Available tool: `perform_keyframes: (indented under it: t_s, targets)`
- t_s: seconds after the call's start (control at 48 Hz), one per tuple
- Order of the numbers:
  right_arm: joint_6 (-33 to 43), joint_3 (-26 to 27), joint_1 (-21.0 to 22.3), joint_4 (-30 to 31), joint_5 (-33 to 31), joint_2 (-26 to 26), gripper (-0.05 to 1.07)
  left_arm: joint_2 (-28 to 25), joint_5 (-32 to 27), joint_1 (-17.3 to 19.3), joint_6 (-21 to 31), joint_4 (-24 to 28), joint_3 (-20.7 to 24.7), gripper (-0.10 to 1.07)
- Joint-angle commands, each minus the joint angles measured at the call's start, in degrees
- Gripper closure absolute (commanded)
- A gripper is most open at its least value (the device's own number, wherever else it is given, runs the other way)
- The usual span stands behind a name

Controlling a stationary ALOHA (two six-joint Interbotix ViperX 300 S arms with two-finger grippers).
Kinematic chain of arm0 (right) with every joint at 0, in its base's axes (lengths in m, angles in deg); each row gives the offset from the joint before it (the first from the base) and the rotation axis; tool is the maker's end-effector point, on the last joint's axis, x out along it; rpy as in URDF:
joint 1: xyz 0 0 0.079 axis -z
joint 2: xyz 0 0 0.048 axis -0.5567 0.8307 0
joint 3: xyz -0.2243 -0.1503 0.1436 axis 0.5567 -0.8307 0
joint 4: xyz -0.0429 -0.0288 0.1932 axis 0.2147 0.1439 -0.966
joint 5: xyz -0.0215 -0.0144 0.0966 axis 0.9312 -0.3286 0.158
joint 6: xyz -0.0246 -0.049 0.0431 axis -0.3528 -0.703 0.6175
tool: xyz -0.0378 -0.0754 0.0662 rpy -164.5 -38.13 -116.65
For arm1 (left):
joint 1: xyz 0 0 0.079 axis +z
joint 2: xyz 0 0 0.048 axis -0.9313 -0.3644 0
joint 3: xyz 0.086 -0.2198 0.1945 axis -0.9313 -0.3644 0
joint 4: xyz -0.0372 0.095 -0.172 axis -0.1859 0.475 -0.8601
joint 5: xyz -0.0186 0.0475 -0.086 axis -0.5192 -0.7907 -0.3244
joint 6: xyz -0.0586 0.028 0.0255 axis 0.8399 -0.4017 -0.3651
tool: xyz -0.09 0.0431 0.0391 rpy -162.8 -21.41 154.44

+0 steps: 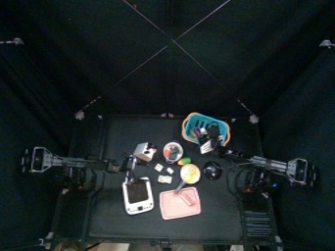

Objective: Place eggplant in pot

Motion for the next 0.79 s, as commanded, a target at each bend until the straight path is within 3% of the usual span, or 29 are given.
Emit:
perform_keyframes:
  t_s: [0.0,0.208,0.333,0.771]
  targets:
    - [-0.2,-0.5,2.1,-2.2,5.4,-0.4,0.40,0.6,0.4,0.2,-0.1,-0.4,-0.1,-0.05]
    - [-0.2,-1.6,2.5,-3.1,18.5,2.2,0.41,0.7,0.4,0.2,-0.1,-1.1,-0.4,-0.05]
    - [0.1,-0.7,2.0,-3.2,22.9,5.7,0.41,0.7,0.4,0.3,-0.1,-1.1,-0.5,-0.05]
    - [-0.4,9.2,-4.7,-2.6,24.8,22.7,0.40,0.7,0.1,0.2,-0.1,-1.1,-1.4,-0.05]
